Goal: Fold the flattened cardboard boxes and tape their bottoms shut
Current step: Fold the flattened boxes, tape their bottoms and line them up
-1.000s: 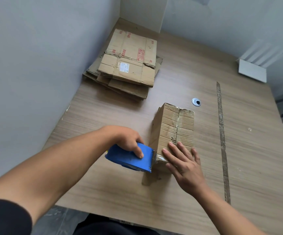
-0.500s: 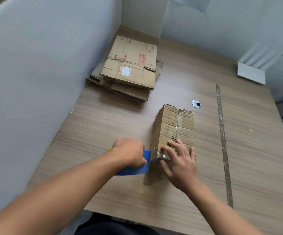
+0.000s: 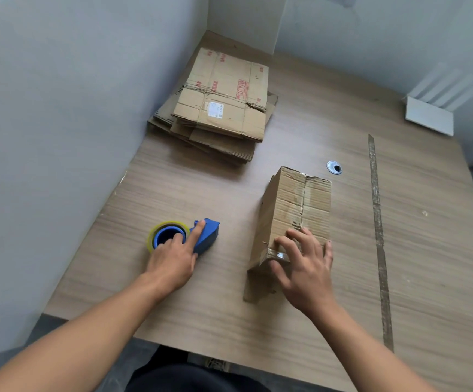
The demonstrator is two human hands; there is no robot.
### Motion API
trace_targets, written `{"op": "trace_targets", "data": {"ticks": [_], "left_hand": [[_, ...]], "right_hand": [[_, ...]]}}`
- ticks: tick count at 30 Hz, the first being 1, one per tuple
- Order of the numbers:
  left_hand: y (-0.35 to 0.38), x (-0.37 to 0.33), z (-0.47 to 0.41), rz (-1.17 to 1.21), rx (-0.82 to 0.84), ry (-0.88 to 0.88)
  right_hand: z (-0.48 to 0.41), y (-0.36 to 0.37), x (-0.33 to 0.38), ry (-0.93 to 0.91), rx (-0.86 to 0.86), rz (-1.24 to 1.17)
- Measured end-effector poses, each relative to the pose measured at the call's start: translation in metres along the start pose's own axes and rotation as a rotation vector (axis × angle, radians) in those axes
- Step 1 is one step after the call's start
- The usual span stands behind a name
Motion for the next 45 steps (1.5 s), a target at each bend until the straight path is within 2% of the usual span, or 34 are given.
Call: {"op": "trace_targets", "data": {"ticks": [4,5,7,9,10,12,14,16,24,28,31,35,38,42,45], "left_hand": [[0.006,-0.004,0.0,-0.042,0.004,0.008],[0.001,-0.004,-0.001,-0.055,-0.043,0.01],[-0.021,-0.014,-0.001,-0.069,-0.251,0.086],[-0.045,-0.027,-0.001,0.095,-0.437,0.192],[-0.052,-0.036,-0.003,0.255,-0.42,0.246],[-0.051,-0.064,-0.008,0.561,-0.227,0.33],[-0.044,-0.096,-0.007,0.71,-0.065,0.401],[-0.032,-0.117,-0.005,0.788,0.026,0.439],[-0.032,-0.127,-0.008,0.79,-0.021,0.567],[-0.03,-0.112,-0.006,0.918,-0.084,0.438],[-0.022,-0.117,0.006,0.834,-0.107,0.396],[-0.027,-0.127,0.012,0.671,-0.299,0.432],[-0.035,-0.13,0.015,0.598,-0.37,0.452],[-0.051,-0.137,0.029,0.347,-0.52,0.541],[-0.055,-0.137,0.034,0.304,-0.564,0.542]], "right_hand": [[0.0,-0.001,-0.002,0.016,-0.002,-0.036],[0.0,-0.001,-0.003,0.017,-0.003,-0.048],[0.0,0.0,-0.006,0.018,0.001,-0.068],[-0.002,0.001,-0.008,0.023,0.012,-0.092],[-0.003,0.0,-0.009,0.025,0.017,-0.107],[-0.004,-0.001,-0.01,0.023,0.033,-0.138],[-0.003,-0.002,-0.011,0.013,0.057,-0.166],[-0.002,-0.004,-0.015,0.013,0.083,-0.202],[-0.005,-0.004,-0.019,0.036,0.178,-0.254],[-0.005,-0.004,-0.018,0.042,0.16,-0.266],[-0.005,-0.002,-0.019,0.044,0.146,-0.274],[-0.004,-0.003,-0.02,0.033,0.126,-0.273],[-0.004,-0.003,-0.02,0.032,0.129,-0.273],[-0.004,-0.002,-0.02,0.037,0.129,-0.278],[-0.004,-0.002,-0.019,0.036,0.127,-0.283]]}}
Point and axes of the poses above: each hand's wrist, its own z-axis away from the middle knuckle, its own y-axis out of the palm, x = y × z, the point moved 10 cm from there along -z, towards the middle knuckle, and after that the axes turned 1 degree about -x, right-handed, at the moved point
